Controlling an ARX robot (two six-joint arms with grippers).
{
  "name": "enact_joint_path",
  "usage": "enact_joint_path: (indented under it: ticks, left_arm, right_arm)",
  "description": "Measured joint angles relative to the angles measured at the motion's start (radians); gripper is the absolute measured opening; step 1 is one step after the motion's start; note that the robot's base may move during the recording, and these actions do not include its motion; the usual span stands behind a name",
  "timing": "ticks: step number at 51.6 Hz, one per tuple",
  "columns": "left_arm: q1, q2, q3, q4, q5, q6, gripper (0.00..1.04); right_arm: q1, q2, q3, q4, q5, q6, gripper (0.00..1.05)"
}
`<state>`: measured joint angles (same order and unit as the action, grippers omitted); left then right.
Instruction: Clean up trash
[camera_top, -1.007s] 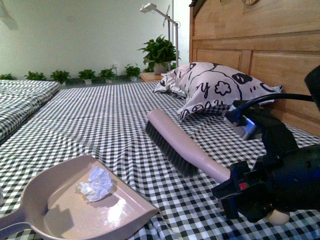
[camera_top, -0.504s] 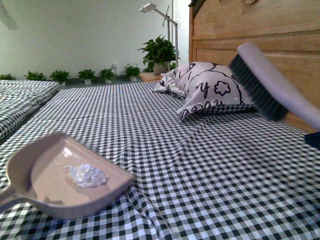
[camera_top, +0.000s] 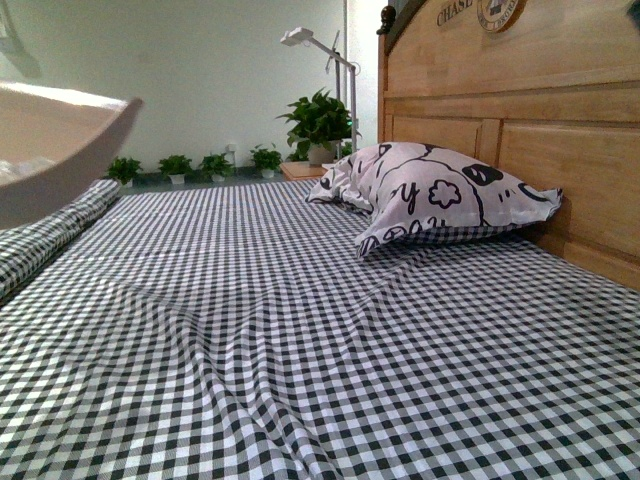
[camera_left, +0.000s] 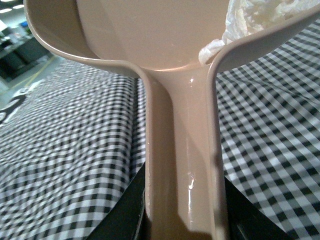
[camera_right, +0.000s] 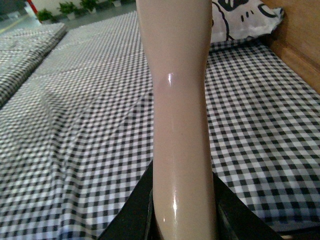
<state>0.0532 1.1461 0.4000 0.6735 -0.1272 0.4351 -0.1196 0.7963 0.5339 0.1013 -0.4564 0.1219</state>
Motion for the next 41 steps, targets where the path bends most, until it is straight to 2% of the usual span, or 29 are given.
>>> enact_joint_path:
  ticks: [7,18,22,28,35,41]
  left_arm:
    - [-0.053,-0.14,-0.075,0.0,-0.124,-0.045,0.25]
    - [-0.146,-0.37,-0.182,-0.093,-0.251,-0.089,0.25]
    - [-0.179,-0.497,-0.221,-0.15,-0.318,-0.09,0.25]
    - [-0.253,-0.726,-0.287,-0.261,-0.472,-0.089,0.25]
    - [-0.336,-0.899,-0.325,-0.385,-0.584,-0.092,0.25]
    - [-0.398,-0.979,-0.356,-0.407,-0.648,-0.101,0.25]
  right_arm:
    - [-0.003,-0.11,0.005,-0.062,-0.046,0.055,0.19]
    - [0.043,-0.241,0.019,-0.153,-0.026,0.15,0.19]
    - [0.087,-0.299,0.02,-0.19,0.02,0.203,0.19]
    - [0.195,-0.387,0.034,-0.246,0.145,0.259,0.19]
    - [0.279,-0.404,0.034,-0.239,0.232,0.275,0.19]
    - [0.328,-0.404,0.034,-0.238,0.291,0.278,0.19]
